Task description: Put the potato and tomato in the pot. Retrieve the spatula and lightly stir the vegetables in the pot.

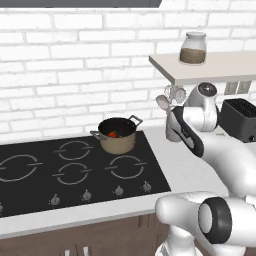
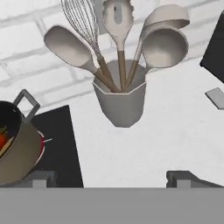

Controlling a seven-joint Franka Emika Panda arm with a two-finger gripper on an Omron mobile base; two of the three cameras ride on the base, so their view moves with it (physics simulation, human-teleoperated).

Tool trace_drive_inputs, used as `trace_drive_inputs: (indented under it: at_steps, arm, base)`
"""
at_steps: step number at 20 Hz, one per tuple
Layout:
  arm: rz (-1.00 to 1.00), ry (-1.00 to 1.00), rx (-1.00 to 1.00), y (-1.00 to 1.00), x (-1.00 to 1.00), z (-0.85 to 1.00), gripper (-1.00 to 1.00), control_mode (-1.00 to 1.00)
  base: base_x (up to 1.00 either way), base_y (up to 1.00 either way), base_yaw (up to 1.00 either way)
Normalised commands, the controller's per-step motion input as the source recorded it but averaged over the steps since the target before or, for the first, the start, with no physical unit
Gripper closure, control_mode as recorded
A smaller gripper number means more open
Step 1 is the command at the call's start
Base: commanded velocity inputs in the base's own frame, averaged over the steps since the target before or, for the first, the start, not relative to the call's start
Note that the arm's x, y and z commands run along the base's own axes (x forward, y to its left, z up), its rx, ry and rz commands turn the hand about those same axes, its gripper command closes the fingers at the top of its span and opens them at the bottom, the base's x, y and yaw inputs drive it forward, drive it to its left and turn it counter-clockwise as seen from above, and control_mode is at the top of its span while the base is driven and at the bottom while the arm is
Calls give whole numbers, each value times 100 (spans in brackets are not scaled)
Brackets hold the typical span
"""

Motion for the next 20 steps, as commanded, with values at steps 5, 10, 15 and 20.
trace_drive_inputs:
  at_steps: [5, 10, 15, 20]
  arm:
    - [-20, 11, 0, -100, -12, 0, -100, -100]
    - [-8, 7, 2, -100, -50, -3, -100, -100]
    - [0, 1, 5, -100, -71, -24, -100, -100]
    - [4, 0, 1, -97, -25, -39, -100, -100]
  base:
    - [0, 0, 0]
    - [0, 0, 0]
    - [0, 0, 0]
    - [0, 0, 0]
